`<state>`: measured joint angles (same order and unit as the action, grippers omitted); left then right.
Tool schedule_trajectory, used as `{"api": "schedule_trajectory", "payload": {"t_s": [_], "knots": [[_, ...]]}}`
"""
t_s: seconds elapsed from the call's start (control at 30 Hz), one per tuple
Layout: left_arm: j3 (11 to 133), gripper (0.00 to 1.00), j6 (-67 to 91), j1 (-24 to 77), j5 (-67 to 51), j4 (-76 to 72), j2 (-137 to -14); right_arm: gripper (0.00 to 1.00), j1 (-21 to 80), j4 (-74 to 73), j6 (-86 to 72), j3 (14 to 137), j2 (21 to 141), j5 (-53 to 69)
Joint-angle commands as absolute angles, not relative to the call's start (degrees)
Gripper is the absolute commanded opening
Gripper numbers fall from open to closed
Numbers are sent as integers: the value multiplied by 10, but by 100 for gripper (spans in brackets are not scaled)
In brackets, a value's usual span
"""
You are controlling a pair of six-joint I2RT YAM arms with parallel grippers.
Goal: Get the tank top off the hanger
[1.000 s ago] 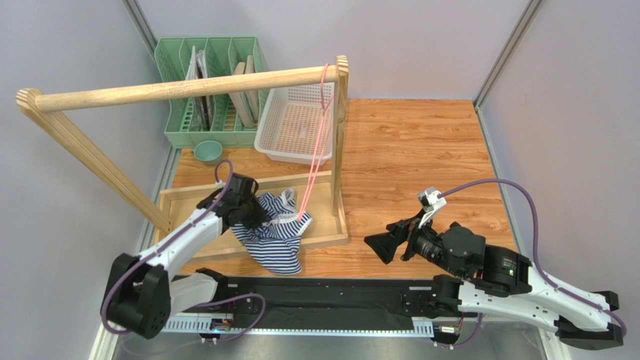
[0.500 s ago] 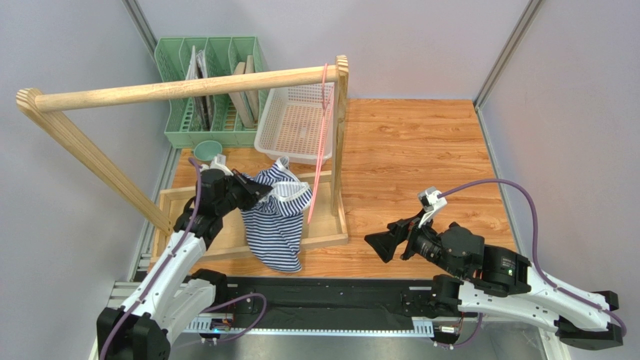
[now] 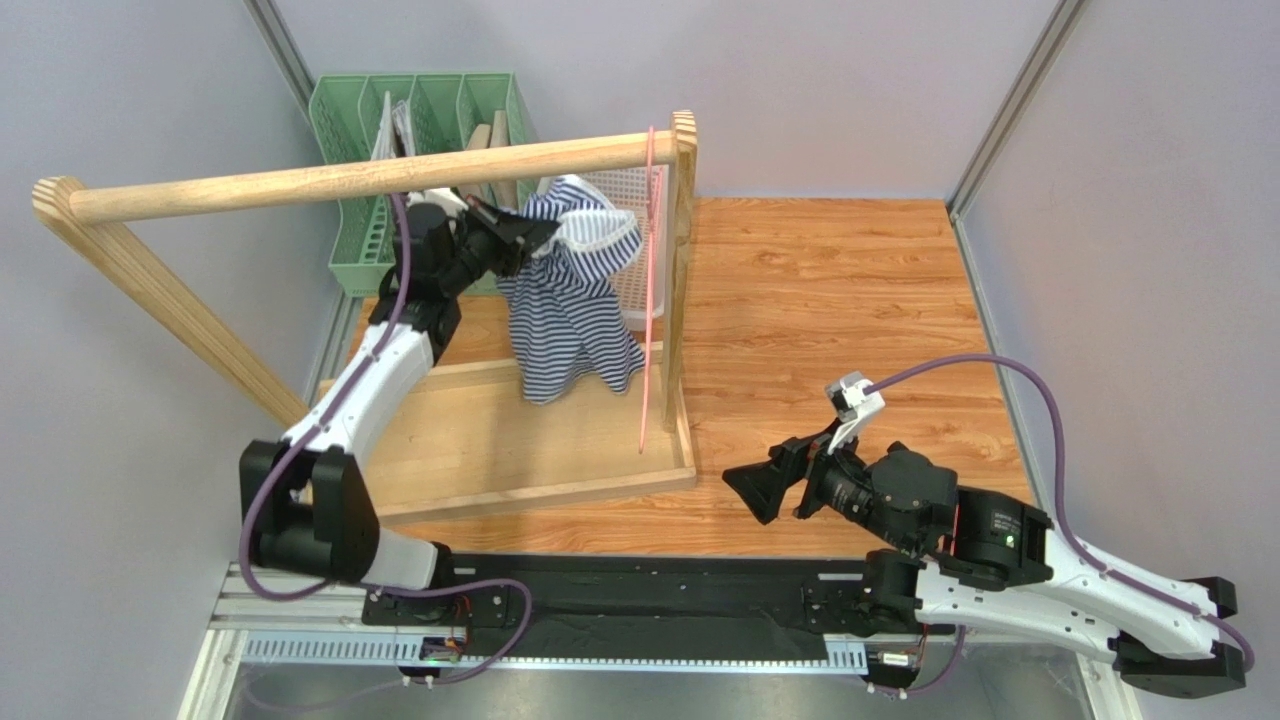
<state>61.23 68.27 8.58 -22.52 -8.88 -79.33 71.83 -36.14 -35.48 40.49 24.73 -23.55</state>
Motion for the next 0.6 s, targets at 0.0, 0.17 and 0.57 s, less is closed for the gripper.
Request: {"api": "schedule_trajectory", "payload": {"t_s": [0.0,0.17,0.57], "knots": [[735,0,719,80,-249,-181,-914,96,718,-330,-344,415,262,-250],[892,0,760,82,-263,-276,-1082,96,718,-324,-337,422,287,-257],[1301,0,714,104,-306,-98,-1359,96,718,-298,-331,428,329,-242]]}}
